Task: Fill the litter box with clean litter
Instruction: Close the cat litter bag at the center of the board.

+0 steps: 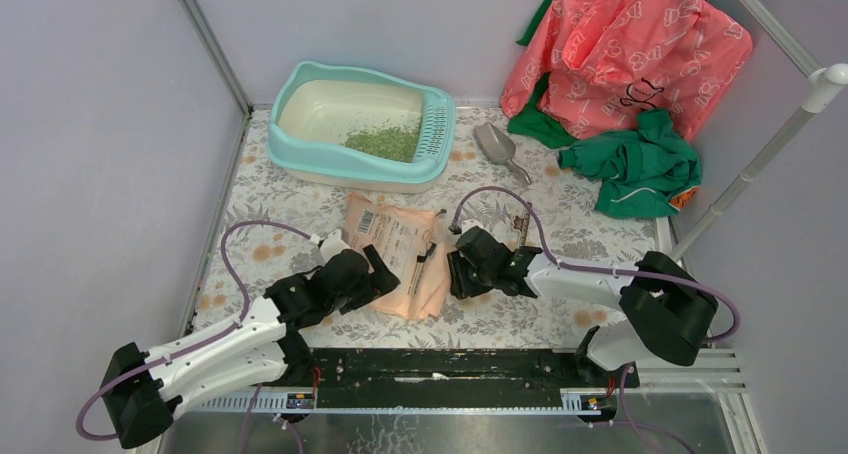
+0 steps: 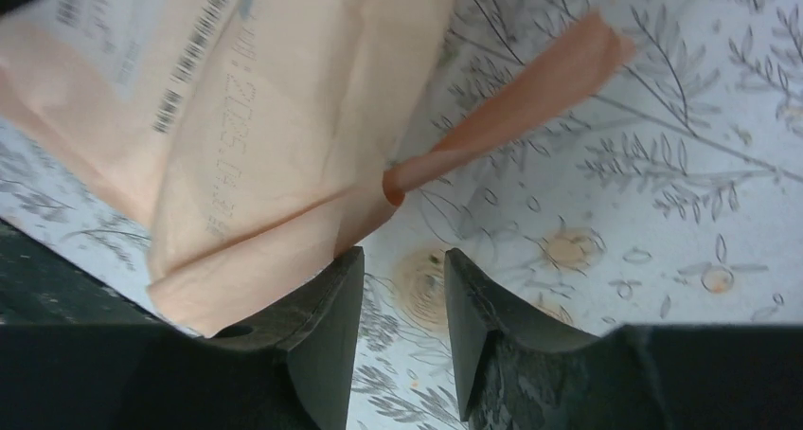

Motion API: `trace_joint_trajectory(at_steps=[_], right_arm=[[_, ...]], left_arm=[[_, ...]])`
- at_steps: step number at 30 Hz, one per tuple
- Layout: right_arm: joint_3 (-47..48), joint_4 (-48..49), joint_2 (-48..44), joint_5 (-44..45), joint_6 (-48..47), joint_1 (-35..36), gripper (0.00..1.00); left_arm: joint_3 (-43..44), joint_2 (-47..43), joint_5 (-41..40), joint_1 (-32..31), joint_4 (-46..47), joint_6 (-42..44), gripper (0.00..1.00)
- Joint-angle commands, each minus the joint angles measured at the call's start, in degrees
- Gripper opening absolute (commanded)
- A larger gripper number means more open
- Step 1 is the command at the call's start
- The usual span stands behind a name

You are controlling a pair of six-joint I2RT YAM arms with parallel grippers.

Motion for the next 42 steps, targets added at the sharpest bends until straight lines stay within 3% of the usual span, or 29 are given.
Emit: trace_joint_trajectory(at_steps=[1,16,30,32,35,40,42], right_arm=[[5.4,6.1,0.2,-0.6,0.2,1.3,0.44],[20.1,8.6,14.6,-6.3,-4.2,1.9,0.47],[33.6,0.2,27.7,-5.0,-8.0,4.4,0.45],[33.8,-0.1,27.8,-4.9,-8.1,4.6,0.45],[34.1,-0.8,28.0,-5.3,-8.1,4.7,0.45],[35.3,-1.9,27.9,-7.1,-8.4,4.6,0.45],[35.7,-2.0,27.9,-7.7,-8.6,4.7,0.45]], left_arm=[[0.7,-1.4,-2.5,-0.4,-1.4,1.4,0.99],[1.6,-1.9,-3.1,-0.4,-1.5,1.9,0.99],[7.1,-3.2,-5.4,-0.3,-4.4,3.3,0.95],[7.5,-3.3,-5.3,-0.3,-3.8,3.9,0.86],[6.6,-1.9,-2.8,-0.3,0.3,4.9,0.49],[4.9,4.0,0.5,-0.4,7.9,5.5,0.00],[4.0,6.0,1.0,-0.5,11.3,5.7,0.00]])
